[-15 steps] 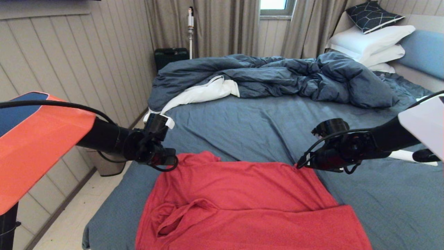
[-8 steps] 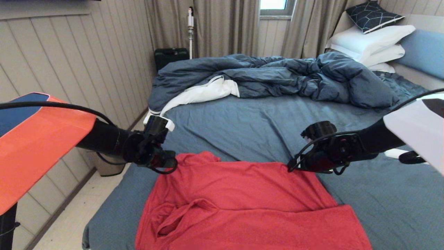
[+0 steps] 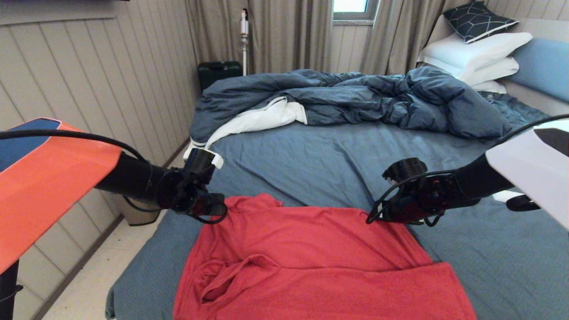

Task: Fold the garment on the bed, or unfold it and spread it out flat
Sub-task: Fold the red T-shirt

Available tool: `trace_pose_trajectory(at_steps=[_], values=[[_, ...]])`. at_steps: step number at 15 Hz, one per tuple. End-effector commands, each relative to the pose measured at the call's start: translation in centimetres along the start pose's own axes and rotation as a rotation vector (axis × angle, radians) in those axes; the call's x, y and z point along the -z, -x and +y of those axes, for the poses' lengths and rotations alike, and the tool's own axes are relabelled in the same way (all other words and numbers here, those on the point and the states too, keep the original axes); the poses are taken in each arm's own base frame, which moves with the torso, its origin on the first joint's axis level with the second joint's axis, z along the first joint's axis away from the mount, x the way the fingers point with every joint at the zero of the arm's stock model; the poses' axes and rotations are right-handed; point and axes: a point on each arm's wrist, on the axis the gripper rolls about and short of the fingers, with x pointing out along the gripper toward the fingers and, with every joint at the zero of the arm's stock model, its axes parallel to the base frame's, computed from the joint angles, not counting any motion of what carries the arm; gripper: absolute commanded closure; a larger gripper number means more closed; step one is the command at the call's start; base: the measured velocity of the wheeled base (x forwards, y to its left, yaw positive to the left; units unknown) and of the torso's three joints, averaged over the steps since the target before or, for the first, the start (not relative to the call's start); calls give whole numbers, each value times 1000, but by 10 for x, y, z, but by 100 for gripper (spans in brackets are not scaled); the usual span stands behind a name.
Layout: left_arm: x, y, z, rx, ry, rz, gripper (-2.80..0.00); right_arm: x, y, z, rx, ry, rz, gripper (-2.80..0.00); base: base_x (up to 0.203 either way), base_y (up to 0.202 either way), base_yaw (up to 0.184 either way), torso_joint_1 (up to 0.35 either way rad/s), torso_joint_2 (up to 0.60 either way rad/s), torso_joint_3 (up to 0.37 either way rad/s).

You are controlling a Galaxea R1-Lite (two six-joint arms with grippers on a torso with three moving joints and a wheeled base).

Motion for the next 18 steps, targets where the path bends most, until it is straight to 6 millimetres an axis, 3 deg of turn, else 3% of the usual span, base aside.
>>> trace_pose_trajectory(at_steps=[1,3,6,8,11,12,18], values=[[-1,1,0,0,1,-5,0,-1,3,-2,3,-7,-4,0,0,0,0,0,0,0],[-2,1,-1,1,2,-8,0,-3,6,-4,4,-12,-13,0,0,0,0,0,0,0],[-3,1,-1,1,-2,-11,0,-16,31,-13,4,-35,-77,0,0,0,0,0,0,0],[-4,-3,-2,3,-7,-10,0,-11,41,-14,3,-35,-74,0,0,0,0,0,0,0],[-1,-11,-5,-1,-18,8,0,-5,40,-15,6,-33,-57,0,0,0,0,0,0,0],[0,-13,-5,1,-21,13,-280,-5,40,-15,6,-33,-57,0,0,0,0,0,0,0],[1,-12,-13,21,-48,12,-280,-5,39,-15,6,-32,-54,0,0,0,0,0,0,0]])
